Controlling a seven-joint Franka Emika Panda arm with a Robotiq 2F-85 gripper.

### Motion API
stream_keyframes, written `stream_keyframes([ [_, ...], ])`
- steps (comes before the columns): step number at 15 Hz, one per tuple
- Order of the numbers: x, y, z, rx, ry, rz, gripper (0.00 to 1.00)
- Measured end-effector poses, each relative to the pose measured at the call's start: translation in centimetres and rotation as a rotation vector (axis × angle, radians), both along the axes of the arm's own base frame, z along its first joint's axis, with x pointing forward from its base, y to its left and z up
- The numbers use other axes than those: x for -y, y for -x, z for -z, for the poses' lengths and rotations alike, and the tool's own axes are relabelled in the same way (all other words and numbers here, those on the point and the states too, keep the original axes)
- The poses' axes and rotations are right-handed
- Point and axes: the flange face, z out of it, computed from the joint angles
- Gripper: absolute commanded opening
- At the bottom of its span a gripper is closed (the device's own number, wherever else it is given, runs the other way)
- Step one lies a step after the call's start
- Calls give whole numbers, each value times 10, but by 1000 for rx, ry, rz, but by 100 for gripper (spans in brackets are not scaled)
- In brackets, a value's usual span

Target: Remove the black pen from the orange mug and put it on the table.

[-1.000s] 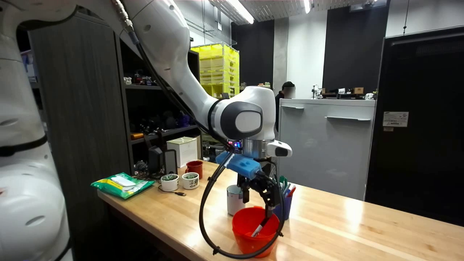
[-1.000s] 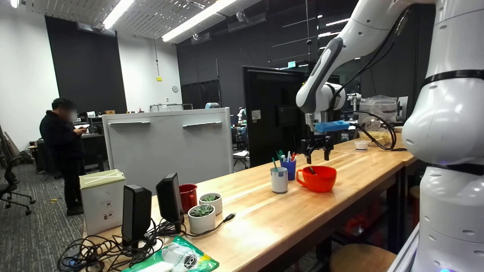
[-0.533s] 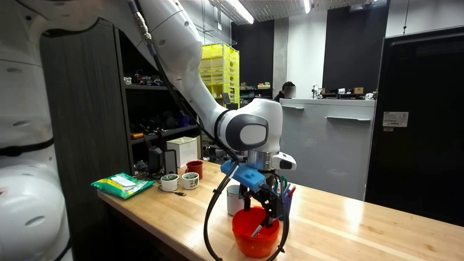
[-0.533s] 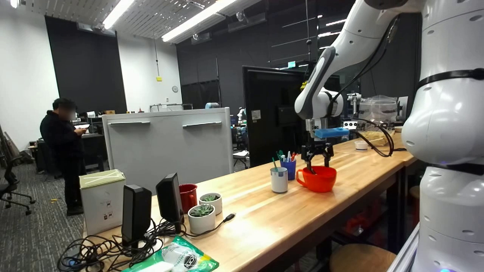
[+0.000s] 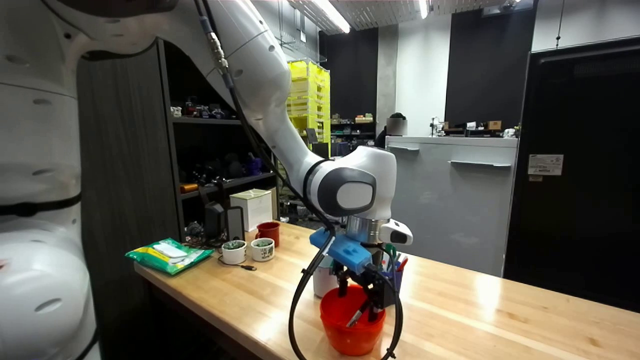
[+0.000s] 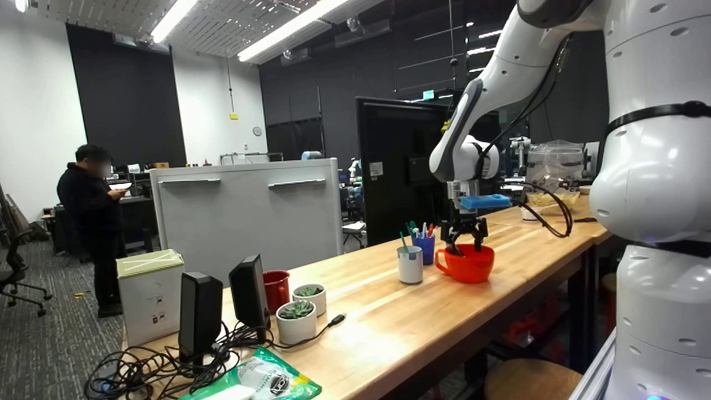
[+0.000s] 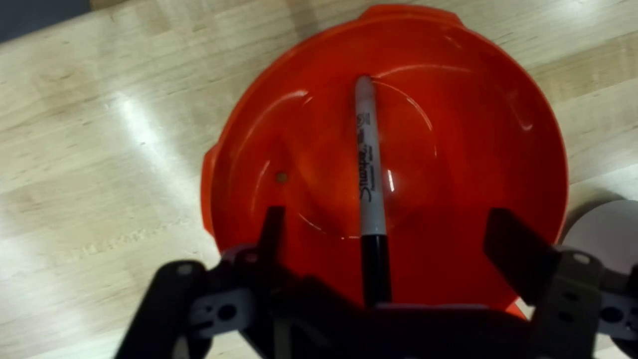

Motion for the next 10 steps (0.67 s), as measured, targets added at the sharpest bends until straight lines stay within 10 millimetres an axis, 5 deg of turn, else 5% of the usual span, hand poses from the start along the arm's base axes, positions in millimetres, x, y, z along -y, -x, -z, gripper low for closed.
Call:
stream_keyframes([
  [7,10,-4,19,-16,-28,-1,100],
  [8,12,-4,21,-17,-31,-2,83],
  [10,15,-6,23,-18,-34,-5,69],
])
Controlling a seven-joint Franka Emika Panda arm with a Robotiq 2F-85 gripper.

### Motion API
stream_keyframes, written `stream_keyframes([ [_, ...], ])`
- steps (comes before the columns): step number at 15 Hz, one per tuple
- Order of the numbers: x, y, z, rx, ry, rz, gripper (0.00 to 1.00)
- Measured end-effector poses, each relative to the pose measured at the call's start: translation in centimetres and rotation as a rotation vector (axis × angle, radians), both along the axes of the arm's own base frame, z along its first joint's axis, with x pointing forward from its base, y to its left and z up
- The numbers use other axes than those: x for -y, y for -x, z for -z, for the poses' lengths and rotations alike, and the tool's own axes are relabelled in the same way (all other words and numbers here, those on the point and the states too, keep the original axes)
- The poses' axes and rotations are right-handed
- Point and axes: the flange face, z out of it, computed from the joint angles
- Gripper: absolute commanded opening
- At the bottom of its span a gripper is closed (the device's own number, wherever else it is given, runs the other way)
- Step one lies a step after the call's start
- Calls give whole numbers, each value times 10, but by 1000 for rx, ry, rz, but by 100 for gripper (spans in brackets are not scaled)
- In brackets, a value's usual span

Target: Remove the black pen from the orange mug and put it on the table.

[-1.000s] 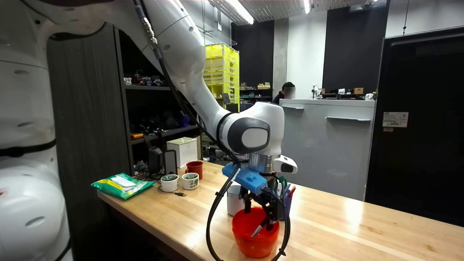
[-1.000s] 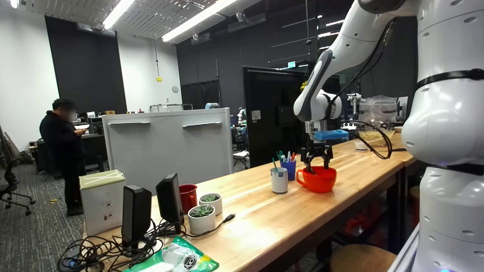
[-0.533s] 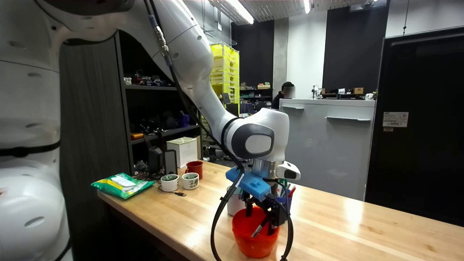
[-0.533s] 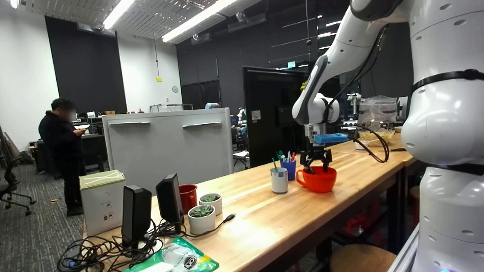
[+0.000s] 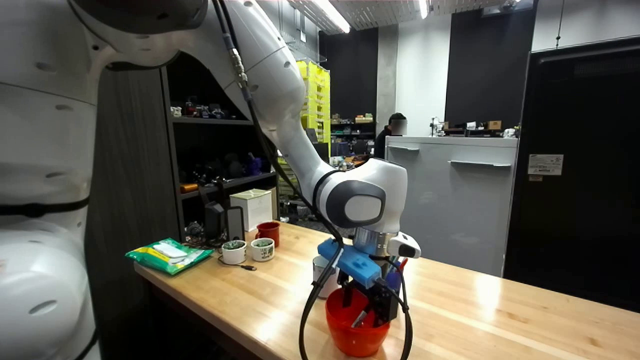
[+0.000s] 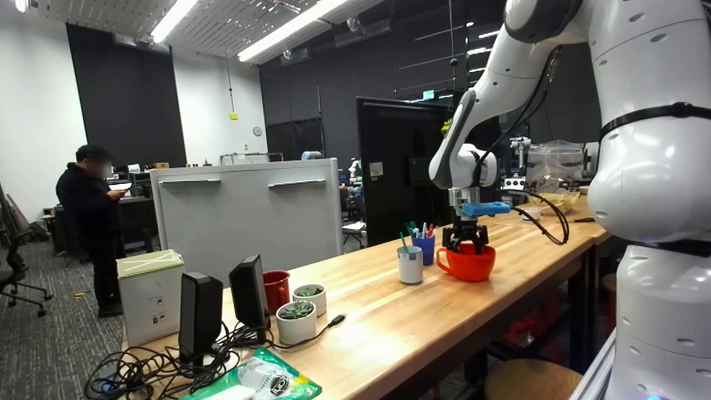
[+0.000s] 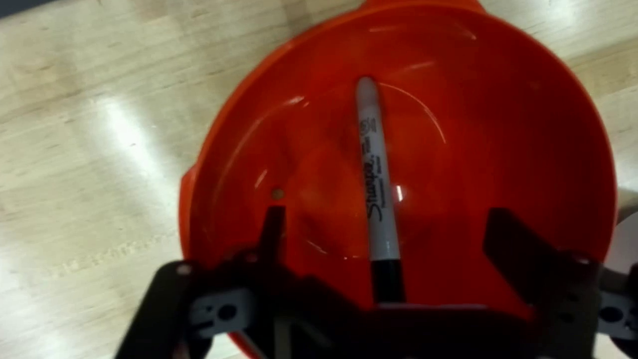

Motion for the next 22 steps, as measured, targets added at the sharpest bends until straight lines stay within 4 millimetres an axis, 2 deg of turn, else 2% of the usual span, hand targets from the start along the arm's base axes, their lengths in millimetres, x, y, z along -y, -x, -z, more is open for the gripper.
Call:
stream_keyframes([
  [6,2,-5,-3,10,4,-14,20],
  [9,-1,-7,-3,10,5,-23,1],
  [12,-2,-9,-4,21,18,-27,4],
  [22,-6,-17,-6,93,191,2,4],
])
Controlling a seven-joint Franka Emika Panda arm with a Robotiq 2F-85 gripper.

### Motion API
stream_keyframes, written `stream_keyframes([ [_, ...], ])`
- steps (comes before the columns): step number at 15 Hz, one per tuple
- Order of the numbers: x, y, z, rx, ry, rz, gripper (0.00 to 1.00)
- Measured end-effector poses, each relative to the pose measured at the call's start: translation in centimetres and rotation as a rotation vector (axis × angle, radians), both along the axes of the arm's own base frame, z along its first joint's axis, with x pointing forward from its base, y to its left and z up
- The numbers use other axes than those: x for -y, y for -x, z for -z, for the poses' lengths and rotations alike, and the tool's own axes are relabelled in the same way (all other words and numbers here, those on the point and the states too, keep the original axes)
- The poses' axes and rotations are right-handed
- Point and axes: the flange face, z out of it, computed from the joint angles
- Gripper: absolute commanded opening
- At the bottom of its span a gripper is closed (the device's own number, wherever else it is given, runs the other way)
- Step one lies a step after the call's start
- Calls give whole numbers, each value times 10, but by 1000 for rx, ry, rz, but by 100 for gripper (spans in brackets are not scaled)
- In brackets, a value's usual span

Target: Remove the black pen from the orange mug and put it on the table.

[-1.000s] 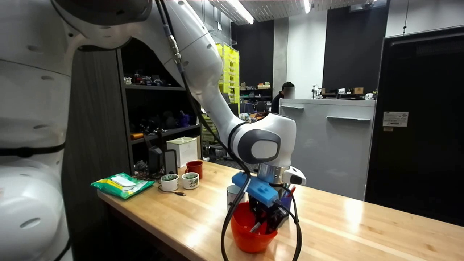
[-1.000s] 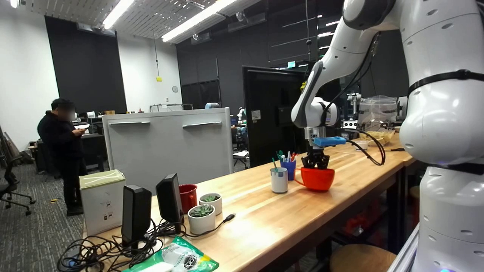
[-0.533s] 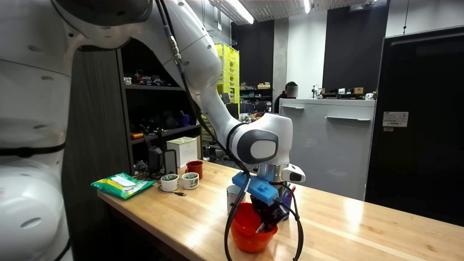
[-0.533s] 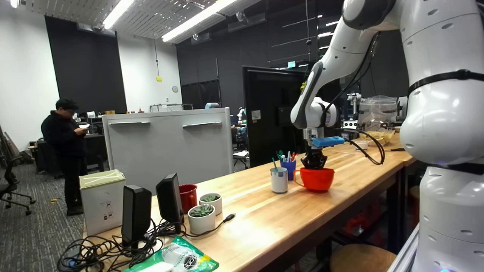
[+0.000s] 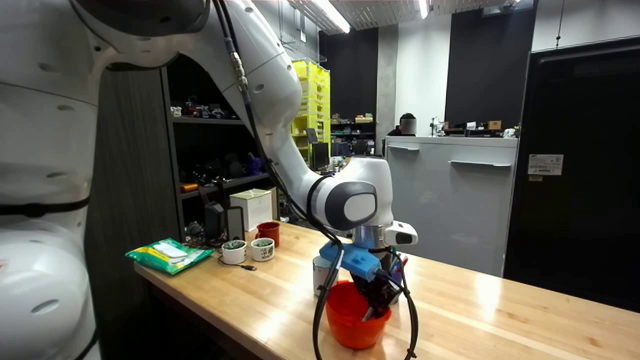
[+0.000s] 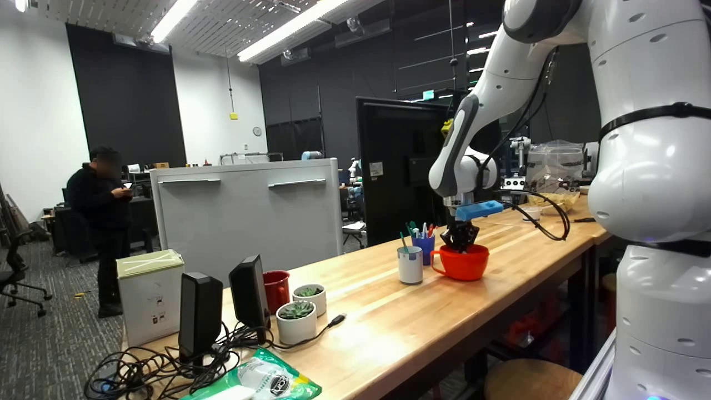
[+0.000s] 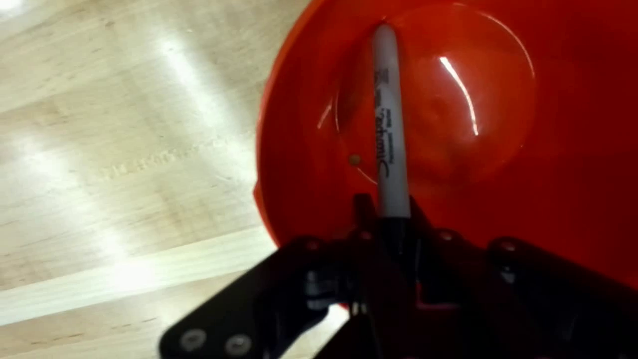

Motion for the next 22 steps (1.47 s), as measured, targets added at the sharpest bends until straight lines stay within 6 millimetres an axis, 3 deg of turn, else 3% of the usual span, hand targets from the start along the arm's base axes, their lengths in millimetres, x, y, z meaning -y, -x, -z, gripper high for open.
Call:
stream_keyframes([
  [8,-12,0,-12,-13,7,-12,4],
  [17,-34,7,-57,-67,25,-21,4],
  [22,-63,8,-84,-97,23,-58,4],
])
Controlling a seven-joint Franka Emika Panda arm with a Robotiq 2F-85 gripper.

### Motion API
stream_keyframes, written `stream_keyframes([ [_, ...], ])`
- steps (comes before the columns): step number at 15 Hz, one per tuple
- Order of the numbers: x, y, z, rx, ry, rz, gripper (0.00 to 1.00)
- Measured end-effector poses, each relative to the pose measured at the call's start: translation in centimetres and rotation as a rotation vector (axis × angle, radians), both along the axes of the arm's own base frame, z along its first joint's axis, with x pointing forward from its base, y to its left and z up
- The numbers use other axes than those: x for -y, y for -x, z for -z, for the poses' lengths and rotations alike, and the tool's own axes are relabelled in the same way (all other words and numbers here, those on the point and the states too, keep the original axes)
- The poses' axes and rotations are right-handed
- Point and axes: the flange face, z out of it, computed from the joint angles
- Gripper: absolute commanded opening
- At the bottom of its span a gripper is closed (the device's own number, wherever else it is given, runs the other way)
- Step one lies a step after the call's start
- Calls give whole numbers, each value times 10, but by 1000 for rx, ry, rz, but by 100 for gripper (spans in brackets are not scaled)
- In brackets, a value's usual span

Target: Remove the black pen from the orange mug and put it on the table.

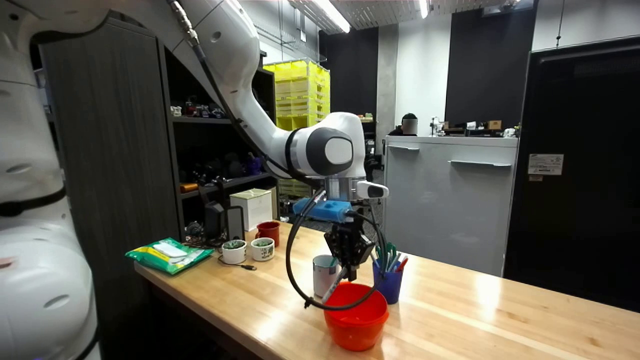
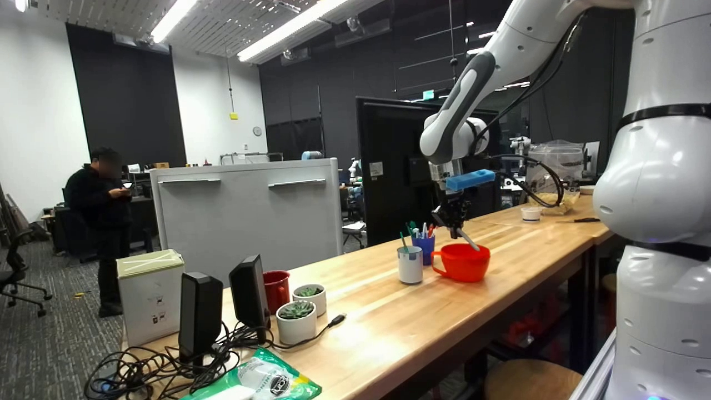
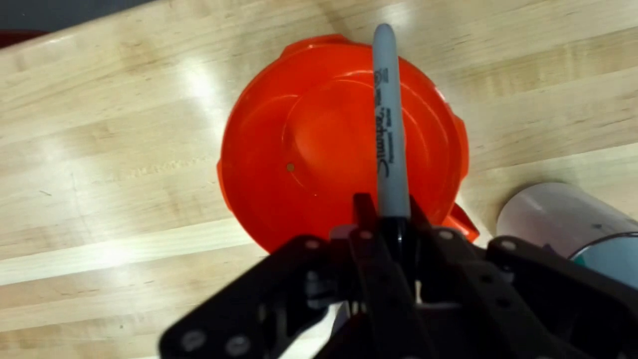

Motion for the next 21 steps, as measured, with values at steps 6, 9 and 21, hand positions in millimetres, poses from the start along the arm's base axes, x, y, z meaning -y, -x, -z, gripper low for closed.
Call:
stream_keyframes([
  [6,-45,-2,-32,-16,6,-61,4],
  [9,-65,-1,-41,-32,9,-99,4],
  [21,-106,-5,-49,-58,11,-195,15],
])
